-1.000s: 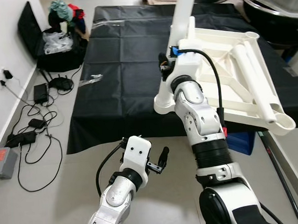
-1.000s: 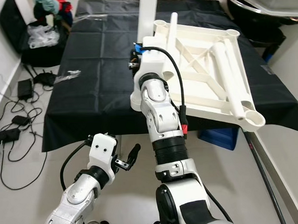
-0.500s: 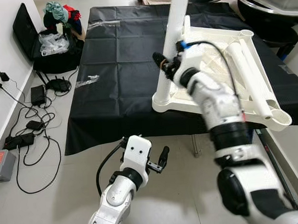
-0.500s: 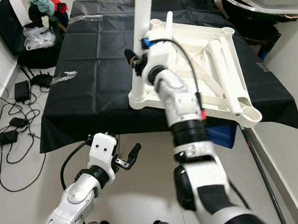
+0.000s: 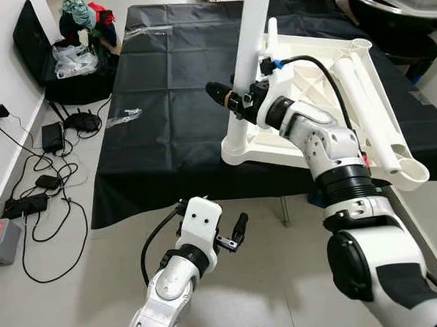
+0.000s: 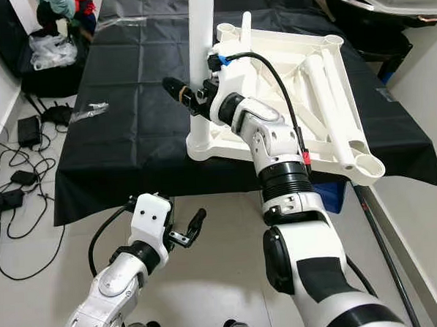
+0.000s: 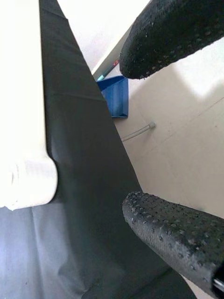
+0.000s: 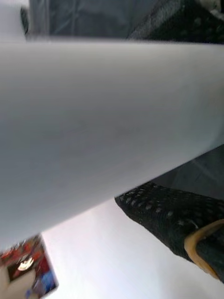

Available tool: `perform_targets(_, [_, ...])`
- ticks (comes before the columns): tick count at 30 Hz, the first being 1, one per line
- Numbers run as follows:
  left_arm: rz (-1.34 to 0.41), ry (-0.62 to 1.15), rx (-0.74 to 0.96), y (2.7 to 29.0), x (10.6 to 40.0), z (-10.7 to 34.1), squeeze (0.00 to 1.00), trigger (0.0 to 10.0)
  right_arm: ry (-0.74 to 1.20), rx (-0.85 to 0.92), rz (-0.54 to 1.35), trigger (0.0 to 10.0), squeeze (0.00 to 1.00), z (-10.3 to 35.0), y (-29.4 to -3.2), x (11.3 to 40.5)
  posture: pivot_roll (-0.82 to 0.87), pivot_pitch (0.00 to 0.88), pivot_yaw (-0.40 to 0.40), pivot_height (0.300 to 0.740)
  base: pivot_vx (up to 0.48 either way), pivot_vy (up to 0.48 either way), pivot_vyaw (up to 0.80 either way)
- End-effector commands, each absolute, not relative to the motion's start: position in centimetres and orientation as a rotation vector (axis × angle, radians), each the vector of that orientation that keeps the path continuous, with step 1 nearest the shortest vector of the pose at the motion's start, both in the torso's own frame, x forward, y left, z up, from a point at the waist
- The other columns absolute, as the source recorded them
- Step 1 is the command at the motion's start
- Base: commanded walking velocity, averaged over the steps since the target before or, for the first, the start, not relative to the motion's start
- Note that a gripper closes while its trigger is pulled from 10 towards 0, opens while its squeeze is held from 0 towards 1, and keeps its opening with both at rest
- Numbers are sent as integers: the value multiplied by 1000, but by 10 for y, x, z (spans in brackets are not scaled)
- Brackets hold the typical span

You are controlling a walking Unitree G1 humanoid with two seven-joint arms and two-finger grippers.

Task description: Building children table

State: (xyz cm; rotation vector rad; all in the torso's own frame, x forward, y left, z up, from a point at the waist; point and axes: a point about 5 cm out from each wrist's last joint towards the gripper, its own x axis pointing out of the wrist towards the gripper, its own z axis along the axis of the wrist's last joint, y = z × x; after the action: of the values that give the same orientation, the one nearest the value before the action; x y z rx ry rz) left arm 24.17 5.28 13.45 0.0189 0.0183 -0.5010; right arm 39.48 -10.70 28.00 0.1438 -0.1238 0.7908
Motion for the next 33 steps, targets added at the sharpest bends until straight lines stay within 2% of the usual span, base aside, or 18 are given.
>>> perform_targets(1, [-503, 45, 27, 52, 239, 129, 0, 10000, -177, 131, 886, 10000, 0, 292, -98, 392, 141, 151, -60, 740, 0, 0, 0])
perform_targets(5, [-506, 45, 28, 52, 239, 129, 0, 10000, -184, 122, 934, 10000, 0, 297, -99, 392, 141, 151, -60, 740, 0, 0, 0])
perform_targets(9, [-507, 45, 28, 51, 239, 129, 0, 10000, -173, 71, 1155, 10000, 0, 303, -100, 385, 147, 160, -72, 740, 0, 0, 0])
perform_targets(15, [-505, 44, 26, 51, 238, 129, 0, 10000, -157, 47, 1256, 10000, 0, 302, -98, 381, 151, 163, -77, 740, 0, 0, 0])
perform_targets(23, [-506, 42, 20, 50, 238, 130, 0, 10000, -142, 40, 1320, 10000, 0, 296, -87, 379, 151, 171, -82, 740, 0, 0, 0])
perform_targets(31, [-504, 40, 21, 50, 239, 131, 0, 10000, -155, 24, 1261, 10000, 0, 296, -77, 385, 145, 175, -80, 740, 0, 0, 0])
perform_targets(32, [-504, 39, 21, 50, 239, 131, 0, 10000, -158, 30, 1249, 3451, 0, 295, -76, 387, 146, 174, -81, 740, 0, 0, 0])
perform_targets(33, [-504, 39, 22, 50, 239, 131, 0, 10000, -161, 34, 1231, 0, 0, 295, -75, 388, 146, 176, -76, 740, 0, 0, 0])
